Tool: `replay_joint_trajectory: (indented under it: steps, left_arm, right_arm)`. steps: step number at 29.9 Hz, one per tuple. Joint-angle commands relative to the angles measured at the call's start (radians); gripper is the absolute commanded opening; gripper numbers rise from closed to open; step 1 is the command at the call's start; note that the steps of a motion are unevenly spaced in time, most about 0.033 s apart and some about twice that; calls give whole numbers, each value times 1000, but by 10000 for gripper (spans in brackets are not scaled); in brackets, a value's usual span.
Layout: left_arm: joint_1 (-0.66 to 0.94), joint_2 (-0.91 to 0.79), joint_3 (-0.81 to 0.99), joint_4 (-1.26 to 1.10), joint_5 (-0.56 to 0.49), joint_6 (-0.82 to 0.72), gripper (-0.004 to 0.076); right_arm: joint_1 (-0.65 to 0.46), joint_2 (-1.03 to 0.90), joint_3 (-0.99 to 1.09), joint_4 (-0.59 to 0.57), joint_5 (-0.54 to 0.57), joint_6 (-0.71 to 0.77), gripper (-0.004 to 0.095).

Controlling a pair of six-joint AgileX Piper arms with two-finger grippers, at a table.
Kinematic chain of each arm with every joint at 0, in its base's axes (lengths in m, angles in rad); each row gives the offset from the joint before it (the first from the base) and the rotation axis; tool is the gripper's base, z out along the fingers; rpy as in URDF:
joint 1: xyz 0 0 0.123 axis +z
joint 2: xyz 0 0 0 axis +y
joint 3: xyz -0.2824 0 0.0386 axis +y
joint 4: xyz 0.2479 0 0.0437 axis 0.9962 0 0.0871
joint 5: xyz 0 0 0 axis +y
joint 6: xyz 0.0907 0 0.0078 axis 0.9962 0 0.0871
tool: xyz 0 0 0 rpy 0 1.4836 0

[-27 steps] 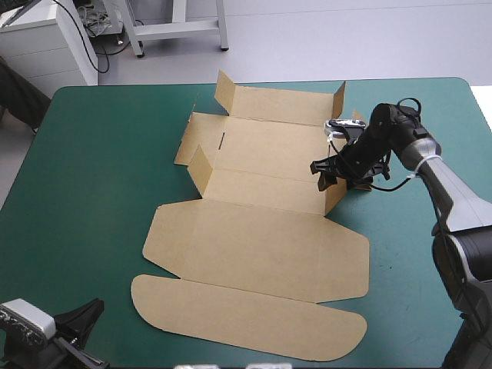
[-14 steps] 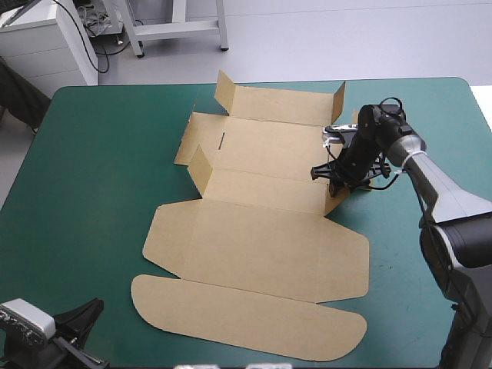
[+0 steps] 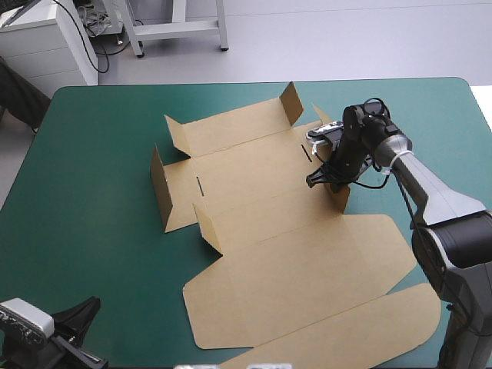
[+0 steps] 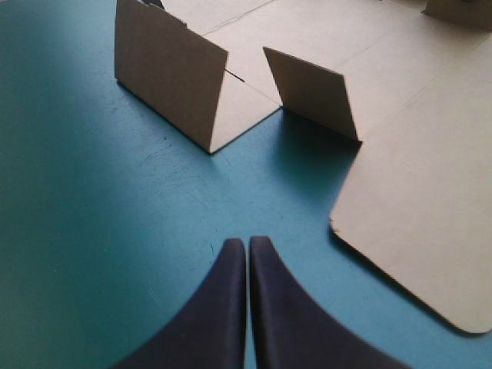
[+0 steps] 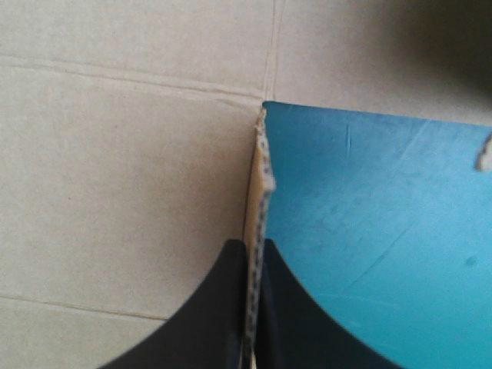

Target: Fold the box

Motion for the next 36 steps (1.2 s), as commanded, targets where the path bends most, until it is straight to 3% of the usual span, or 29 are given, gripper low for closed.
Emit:
replay_joint_trajectory:
  steps: [1,8,14,30,36]
  left_arm:
    - [-5,16,-22,-1,-71,2,-8]
    - [-5,16,-22,-1,-71,2,-8]
    - [-5,16,-22,-1,-71,2,-8]
    - [-5,16,-22,-1,-71,0,-8]
    - [-5,16,-22,-1,-71,0,-8]
  right_arm:
    - [3,-28,-100,1,10,-150,-19]
    - [5,42,-341,8,34,-345,-19]
    - [16,87,-443,88,34,-529,-20]
    - [310,143,-443,50,34,-661,-21]
    - [342,186,-443,-13,34,-682,-21]
